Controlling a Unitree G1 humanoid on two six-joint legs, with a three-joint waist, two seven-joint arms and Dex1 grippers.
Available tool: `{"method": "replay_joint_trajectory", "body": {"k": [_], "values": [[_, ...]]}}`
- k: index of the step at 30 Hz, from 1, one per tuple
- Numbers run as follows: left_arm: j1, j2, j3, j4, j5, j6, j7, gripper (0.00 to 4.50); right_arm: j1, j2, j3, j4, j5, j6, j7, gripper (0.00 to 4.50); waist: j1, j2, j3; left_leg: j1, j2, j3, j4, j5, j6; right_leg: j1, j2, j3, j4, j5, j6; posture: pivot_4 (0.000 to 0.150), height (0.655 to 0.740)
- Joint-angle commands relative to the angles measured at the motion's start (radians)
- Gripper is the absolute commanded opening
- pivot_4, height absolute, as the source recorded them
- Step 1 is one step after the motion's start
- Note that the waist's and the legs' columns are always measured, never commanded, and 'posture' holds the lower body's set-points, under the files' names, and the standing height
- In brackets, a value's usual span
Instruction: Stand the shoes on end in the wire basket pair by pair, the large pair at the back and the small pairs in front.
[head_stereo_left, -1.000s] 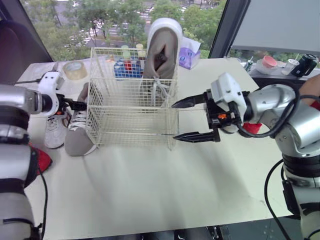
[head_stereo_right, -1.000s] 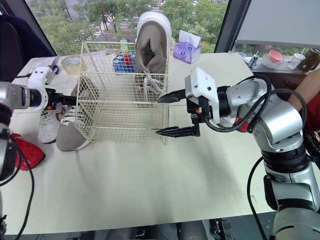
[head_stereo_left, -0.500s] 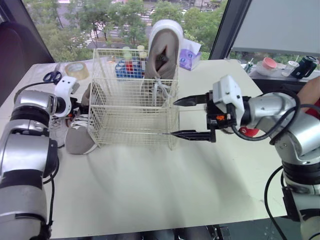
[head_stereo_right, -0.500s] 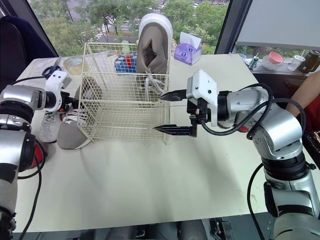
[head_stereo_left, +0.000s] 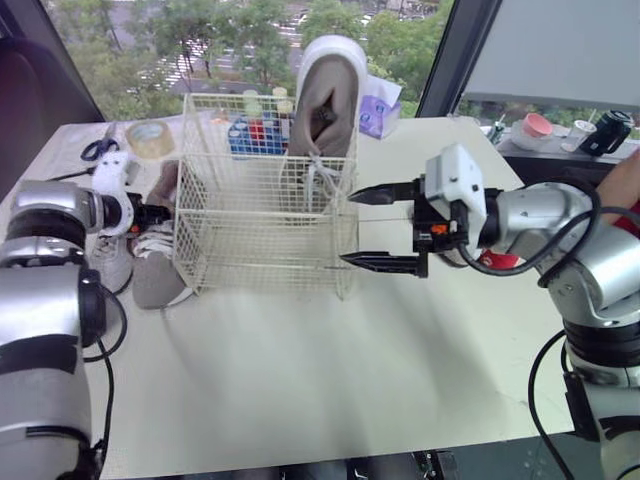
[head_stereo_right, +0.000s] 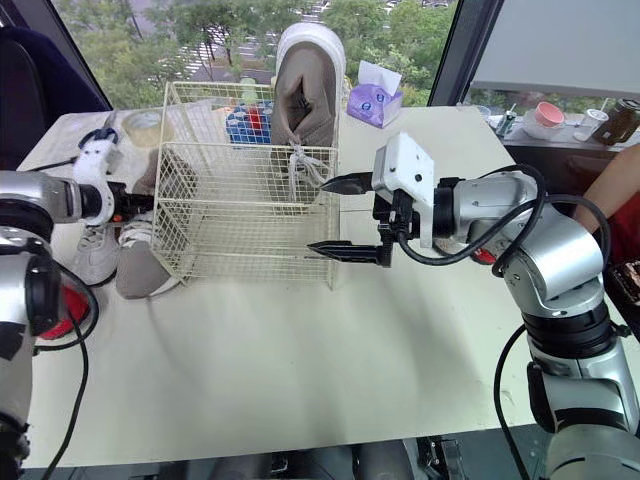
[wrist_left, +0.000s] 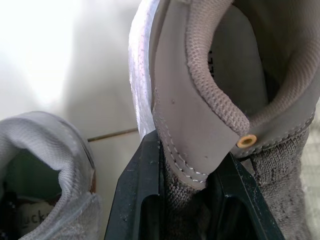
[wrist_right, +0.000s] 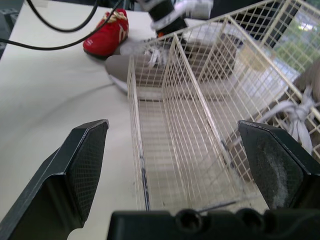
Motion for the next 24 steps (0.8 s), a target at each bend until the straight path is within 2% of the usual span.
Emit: {"method": "replay_joint_trajectory", "body": {"k": [1,3,7,9,11,12,13,15,19,24], "values": [[-0.153,0.1,0.107,-0.108,-0.073,0.031,0.041,0.41,-0.022,-0.018,-0.038,-0.02,0.019,0.007,-0.01,4.5,-0.003,-0.001,0.0,-0.005,0.0,0.0,0.005,0.001,-0.003,-0.004,0.0,0.0,0.003,0.0,0.0,0.15,0.74],[-0.191,0.139,0.126,-0.158,-0.081,0.063,0.047,0.41,-0.03,-0.021,-0.041,-0.014,0.022,0.014,-0.013,4.5,-0.005,-0.001,0.0,-0.009,0.0,0.0,0.009,0.001,-0.002,-0.007,-0.001,0.0,0.006,-0.001,0.001,0.15,0.74],[-0.227,0.198,0.139,-0.296,-0.085,0.115,0.077,0.41,-0.05,-0.025,-0.043,0.01,0.026,0.021,-0.01,4.5,-0.019,-0.001,0.0,-0.007,0.0,0.001,0.011,0.0,0.0,-0.005,-0.003,0.0,0.006,-0.001,0.001,0.15,0.74],[-0.239,0.202,0.173,-0.378,-0.108,0.052,0.1,0.41,-0.065,-0.023,-0.038,0.027,0.025,0.02,-0.008,4.5,-0.018,-0.001,0.0,-0.007,0.0,0.0,0.011,-0.001,0.001,-0.005,-0.002,0.0,0.006,-0.001,0.001,0.15,0.74],[-0.226,0.118,0.306,-0.567,-0.244,-0.165,0.051,0.41,-0.083,-0.014,-0.032,0.054,0.021,0.015,-0.008,4.5,-0.015,-0.001,0.0,-0.007,0.0,-0.001,0.011,-0.001,0.001,-0.005,-0.002,0.0,0.006,-0.001,0.001,0.15,0.74],[-0.226,0.068,0.364,-0.631,-0.3,-0.248,0.053,0.41,-0.09,-0.011,-0.029,0.065,0.017,0.011,-0.01,4.5,-0.008,-0.006,0.0,-0.007,0.0,-0.001,0.012,-0.001,0.002,-0.005,-0.002,0.0,0.008,-0.001,0.001,0.15,0.74],[-0.218,0.014,0.403,-0.689,-0.339,-0.29,0.078,0.41,-0.097,-0.009,-0.028,0.073,0.013,0.008,-0.013,4.5,0.0,-0.01,0.0,-0.01,0.003,-0.005,0.013,0.001,-0.002,-0.007,-0.002,-0.002,0.008,0.0,0.0,0.15,0.74],[-0.181,-0.089,0.432,-0.787,-0.373,-0.341,0.15,0.41,-0.111,-0.012,-0.035,0.085,0.01,0.009,-0.022,4.5,0.004,-0.009,0.0,-0.011,0.003,-0.006,0.015,0.003,-0.005,-0.005,-0.003,-0.003,0.007,0.001,-0.001,0.15,0.74],[-0.069,-0.252,0.364,-0.951,-0.326,-0.524,0.245,0.41,-0.13,-0.017,-0.073,0.095,0.03,0.038,-0.051,4.5,0.003,0.0,-0.004,-0.002,-0.001,0.001,0.014,0.0,0.0,0.002,-0.004,0.001,0.005,0.002,0.003,0.15,0.74],[0.016,-0.356,0.244,-0.993,-0.214,-0.707,0.318,0.41,-0.134,-0.038,-0.082,0.083,0.031,0.059,-0.068,4.5,0.004,0.0,-0.004,0.003,0.0,0.001,0.014,0.002,-0.002,0.004,-0.001,0.001,0.007,0.002,0.002,0.15,0.74]]}}
